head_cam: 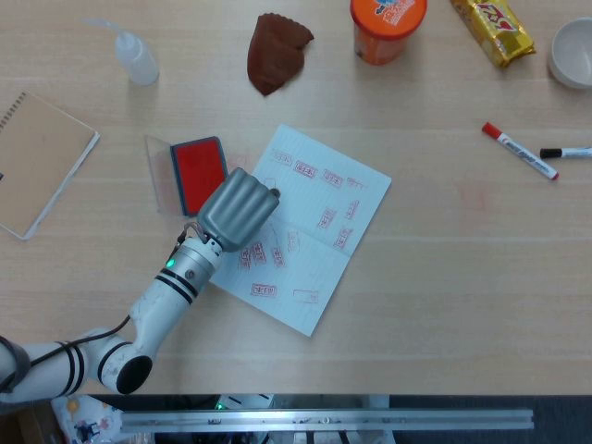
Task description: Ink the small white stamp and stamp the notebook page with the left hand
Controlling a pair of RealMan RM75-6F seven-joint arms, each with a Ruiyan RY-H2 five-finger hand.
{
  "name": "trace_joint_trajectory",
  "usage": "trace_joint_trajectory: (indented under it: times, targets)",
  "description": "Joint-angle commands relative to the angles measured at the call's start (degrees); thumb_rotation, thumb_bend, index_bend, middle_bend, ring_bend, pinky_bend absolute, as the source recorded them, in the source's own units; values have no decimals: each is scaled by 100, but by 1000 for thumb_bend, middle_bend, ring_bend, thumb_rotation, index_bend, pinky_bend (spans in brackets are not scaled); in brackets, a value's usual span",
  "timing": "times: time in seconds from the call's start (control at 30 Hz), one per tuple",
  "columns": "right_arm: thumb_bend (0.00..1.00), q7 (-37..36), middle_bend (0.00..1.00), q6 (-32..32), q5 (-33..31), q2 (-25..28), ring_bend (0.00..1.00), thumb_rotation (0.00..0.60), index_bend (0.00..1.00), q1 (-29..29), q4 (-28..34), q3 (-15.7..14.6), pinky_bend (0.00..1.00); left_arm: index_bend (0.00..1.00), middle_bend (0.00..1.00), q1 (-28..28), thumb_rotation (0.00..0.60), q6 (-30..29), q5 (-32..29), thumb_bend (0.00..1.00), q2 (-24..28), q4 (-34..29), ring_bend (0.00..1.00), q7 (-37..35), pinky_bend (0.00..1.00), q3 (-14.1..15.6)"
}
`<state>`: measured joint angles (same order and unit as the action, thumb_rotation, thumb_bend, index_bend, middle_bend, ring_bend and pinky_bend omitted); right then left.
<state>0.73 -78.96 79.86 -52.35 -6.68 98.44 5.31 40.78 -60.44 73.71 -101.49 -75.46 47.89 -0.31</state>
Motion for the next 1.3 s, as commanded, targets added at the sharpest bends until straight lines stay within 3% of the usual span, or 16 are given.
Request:
trace_joint_trajectory:
  times: [0.03, 1.3]
  targets:
    - [68, 18, 510, -11, -12, 7, 408, 600, 433, 12, 15, -3, 517, 571, 984, -11, 600, -8, 82, 275, -22, 87, 1000, -41, 1000, 26]
    - [68, 133, 509, -102, -16, 39, 408, 600, 433, 61, 126, -9, 517, 572, 983, -180, 600, 293, 96, 275, -113, 386, 1000, -163, 1000, 65]
